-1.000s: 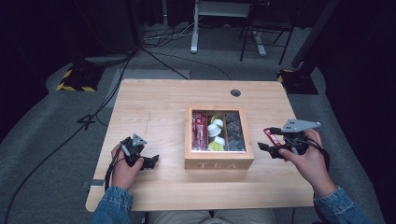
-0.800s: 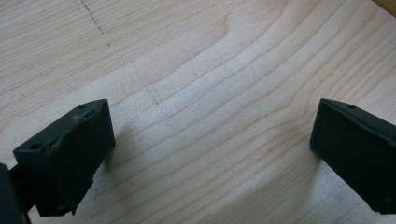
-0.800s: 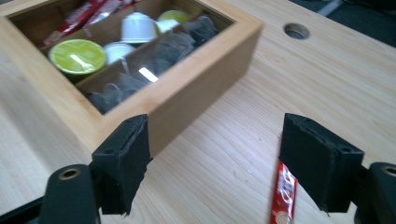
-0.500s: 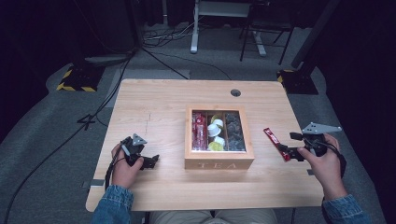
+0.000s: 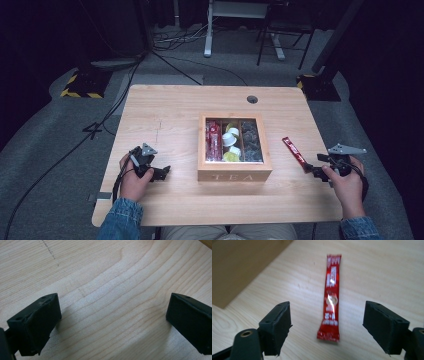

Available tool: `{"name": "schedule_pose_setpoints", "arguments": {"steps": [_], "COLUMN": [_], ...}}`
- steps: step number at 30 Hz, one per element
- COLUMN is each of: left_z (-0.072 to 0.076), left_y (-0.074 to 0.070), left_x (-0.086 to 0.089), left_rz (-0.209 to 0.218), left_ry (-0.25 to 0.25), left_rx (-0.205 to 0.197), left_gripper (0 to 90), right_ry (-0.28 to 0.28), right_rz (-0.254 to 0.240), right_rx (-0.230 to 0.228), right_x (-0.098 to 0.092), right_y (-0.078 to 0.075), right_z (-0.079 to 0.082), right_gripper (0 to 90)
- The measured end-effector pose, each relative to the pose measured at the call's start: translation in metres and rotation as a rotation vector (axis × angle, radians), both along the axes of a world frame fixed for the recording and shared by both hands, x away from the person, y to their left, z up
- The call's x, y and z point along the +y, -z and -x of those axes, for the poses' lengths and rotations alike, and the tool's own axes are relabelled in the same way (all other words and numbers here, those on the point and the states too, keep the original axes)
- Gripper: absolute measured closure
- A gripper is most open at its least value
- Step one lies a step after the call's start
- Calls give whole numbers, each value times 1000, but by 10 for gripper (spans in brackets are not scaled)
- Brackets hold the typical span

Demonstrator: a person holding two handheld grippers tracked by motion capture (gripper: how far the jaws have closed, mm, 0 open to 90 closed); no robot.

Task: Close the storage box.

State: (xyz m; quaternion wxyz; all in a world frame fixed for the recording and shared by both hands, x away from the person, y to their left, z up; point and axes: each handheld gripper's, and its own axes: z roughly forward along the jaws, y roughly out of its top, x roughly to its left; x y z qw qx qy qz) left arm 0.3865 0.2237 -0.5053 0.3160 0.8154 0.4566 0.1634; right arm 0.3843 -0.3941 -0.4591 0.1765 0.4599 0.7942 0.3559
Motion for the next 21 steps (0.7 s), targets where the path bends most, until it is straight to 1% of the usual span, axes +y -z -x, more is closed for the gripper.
{"name": "schedule_pose_setpoints", "arguments": {"steps": [2,5,13,16,18,19,21], "left_z": [0,0,0,0,0,0,0], "left_y": [0,0,0,0,0,0,0], "left_x": [0,0,0,0,0,0,0], "left_rz": [0,-1,-1,0,0,-1,-1], "left_ry": [1,-1,-1,-1,-1,-1,-1], "left_rx": [0,1,2,2,2,2,2], "left_gripper": [1,1,1,1,1,1,1], "right_ry": [13,16,12,19,13,13,23], "right_rz": [-3,10,20,21,31,36,40], "right_rx": [10,21,31,2,-21,-31,-36], "right_x": [-4,-7,-6,-9,-9,-8,-7], "right_y": [7,14,37,40,43,44,44], "right_z": [-1,-2,-2,-1,0,0,1], "right_gripper": [233,232,210,201,155,148,149]}}
